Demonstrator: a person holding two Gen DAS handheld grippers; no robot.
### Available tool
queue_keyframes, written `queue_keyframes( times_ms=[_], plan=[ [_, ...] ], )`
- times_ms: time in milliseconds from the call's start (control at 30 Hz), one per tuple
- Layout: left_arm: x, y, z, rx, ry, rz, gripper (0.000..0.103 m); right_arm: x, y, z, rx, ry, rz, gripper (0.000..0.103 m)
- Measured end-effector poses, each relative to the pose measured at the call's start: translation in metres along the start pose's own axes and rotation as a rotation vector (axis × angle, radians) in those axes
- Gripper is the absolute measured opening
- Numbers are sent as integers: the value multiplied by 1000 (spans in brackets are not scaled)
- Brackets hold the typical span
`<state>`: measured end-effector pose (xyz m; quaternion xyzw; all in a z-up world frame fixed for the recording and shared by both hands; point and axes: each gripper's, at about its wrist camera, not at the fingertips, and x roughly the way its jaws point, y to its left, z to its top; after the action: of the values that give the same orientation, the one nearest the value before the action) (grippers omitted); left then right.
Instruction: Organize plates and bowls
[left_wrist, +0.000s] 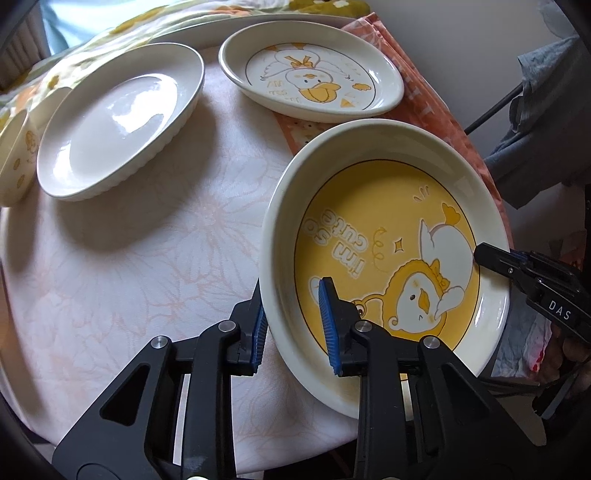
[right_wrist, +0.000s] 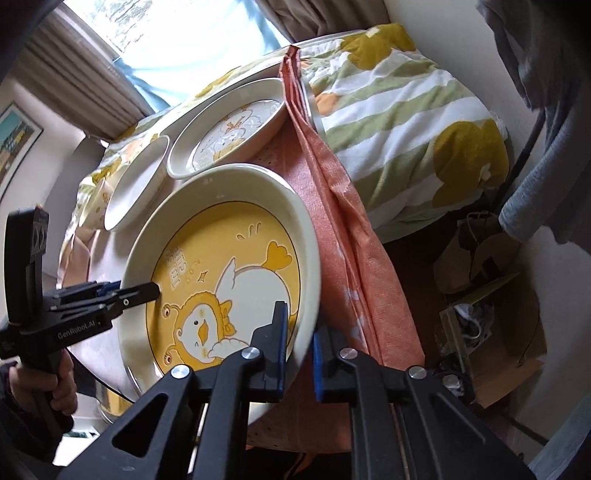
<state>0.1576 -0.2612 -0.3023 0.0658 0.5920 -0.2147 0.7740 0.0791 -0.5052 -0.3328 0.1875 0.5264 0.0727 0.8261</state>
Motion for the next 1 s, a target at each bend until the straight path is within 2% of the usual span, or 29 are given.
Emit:
queue_keyframes(
  times_ms=[300, 500, 767, 1000],
  plan=[
    [-27, 3, -6, -7, -67, 13, 23, -11, 12, 5, -69, -43, -2, 12],
    [-69, 26, -20, -80, -133, 39, 23, -23, 45, 15, -160, -66, 20, 12],
    [-119, 89, -52, -223, -194, 113, 23, -16, 123, 31, -307, -57, 94, 12],
    [-133, 162, -92, -335, -186, 158, 23, 21, 199, 19, -397, 6, 154, 12]
  ],
)
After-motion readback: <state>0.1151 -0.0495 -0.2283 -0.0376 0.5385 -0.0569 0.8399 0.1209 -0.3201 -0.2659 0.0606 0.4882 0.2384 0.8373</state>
